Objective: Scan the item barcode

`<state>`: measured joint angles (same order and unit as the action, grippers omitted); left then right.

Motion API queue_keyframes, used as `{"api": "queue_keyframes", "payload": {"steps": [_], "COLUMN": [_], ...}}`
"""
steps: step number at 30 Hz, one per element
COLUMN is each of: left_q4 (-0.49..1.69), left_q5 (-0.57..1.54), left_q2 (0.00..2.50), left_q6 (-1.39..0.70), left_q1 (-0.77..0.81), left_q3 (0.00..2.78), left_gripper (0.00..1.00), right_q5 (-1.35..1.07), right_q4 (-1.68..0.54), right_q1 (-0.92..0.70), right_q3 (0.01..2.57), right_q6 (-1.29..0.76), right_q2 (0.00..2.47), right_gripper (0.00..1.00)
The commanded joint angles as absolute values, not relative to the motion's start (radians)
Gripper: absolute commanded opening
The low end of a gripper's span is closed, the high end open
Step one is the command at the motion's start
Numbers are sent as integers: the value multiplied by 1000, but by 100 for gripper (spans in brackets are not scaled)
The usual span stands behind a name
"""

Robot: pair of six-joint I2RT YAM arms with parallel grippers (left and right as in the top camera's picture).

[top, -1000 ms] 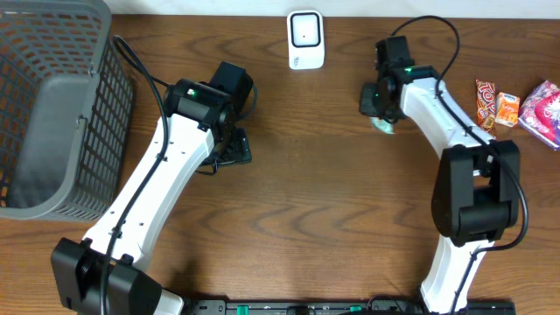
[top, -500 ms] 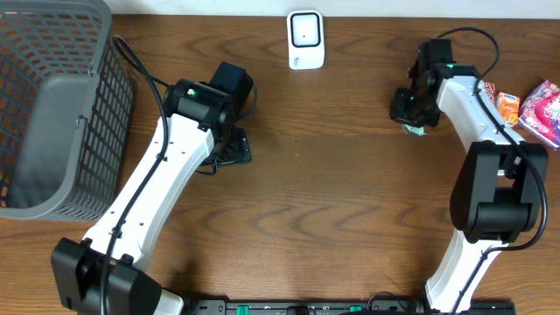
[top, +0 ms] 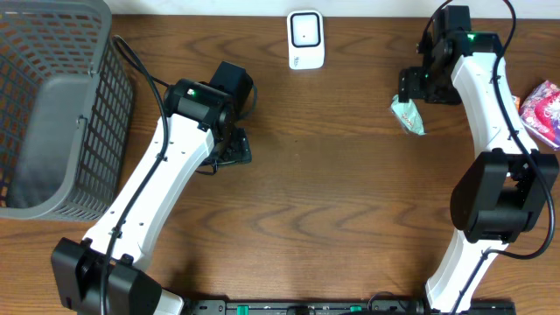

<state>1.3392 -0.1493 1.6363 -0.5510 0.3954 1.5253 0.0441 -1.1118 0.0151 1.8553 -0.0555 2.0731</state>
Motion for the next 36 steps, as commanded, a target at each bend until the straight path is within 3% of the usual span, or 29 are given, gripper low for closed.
{"api": "queue_keyframes", "payload": {"steps": [1,11,13,16,21,36], "left_q4": [1346,1346,1346,1346,1346,1346], "left_q5": [-166,-166,-166,-166,-166,-166], "left_q2": [1644,1644,1644,1644,1644,1644], "left_q6": [-563,-562,-563,-563,-563,-562], "left_q1": [395,395,395,395,395,395], "left_q3": [1528,1528,1528,1528,1528,1528], "left_gripper": [98,98,98,98,98,98], "right_q5": [99,100,99,99,78,-949], "right_q4": [-1081,-897,-868,-853,-855,-877], "right_q1": [15,-20,-20,-20,-20,60], "right_q3": [1802,1591,1558,1530,1528,1559], "right_q6": [-4,58,57,38,-42,-145], "right_q2": [2082,2082,2082,2082,2082,2082], "right_gripper": [81,84,80,60,1,1]}}
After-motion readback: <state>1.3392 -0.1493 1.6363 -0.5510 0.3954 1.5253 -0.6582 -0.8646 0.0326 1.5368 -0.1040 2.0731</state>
